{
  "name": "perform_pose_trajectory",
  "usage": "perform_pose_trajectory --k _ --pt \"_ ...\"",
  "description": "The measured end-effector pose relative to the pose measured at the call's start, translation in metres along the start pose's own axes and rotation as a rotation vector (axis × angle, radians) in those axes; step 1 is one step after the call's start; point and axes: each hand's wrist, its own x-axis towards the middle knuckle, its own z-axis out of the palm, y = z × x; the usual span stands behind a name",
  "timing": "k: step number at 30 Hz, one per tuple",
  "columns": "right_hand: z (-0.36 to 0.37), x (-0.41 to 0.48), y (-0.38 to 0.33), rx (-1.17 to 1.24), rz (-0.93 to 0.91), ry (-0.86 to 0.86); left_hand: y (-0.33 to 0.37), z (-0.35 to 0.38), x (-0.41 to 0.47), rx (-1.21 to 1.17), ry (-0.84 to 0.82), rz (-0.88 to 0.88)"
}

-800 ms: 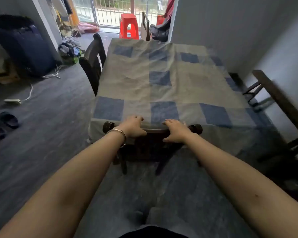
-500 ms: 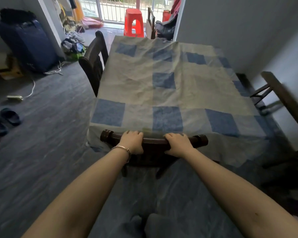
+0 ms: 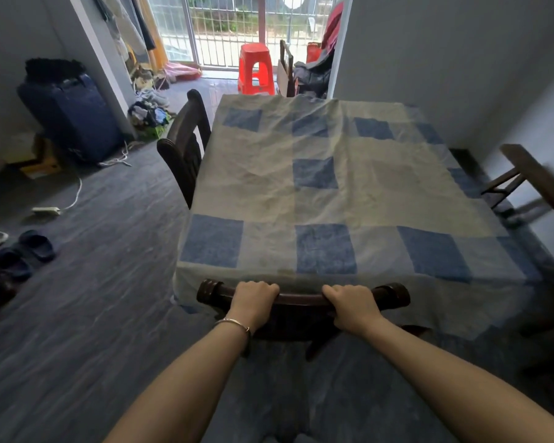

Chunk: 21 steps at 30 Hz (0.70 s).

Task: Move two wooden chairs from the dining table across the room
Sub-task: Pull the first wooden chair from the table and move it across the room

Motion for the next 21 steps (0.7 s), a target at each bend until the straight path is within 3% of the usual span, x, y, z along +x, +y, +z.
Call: perform_pose_trajectory --k 12,21 --pt "-0.009 -0.035 -0.02 -0.001 0.022 0.12 0.01 -0.001 -0.035 -0.035 0.068 0.009" --pt "-0.023 -0.107 -0.034 -0.056 0.014 0.162 0.049 -0.01 -0.1 -0.037 0.13 0.044"
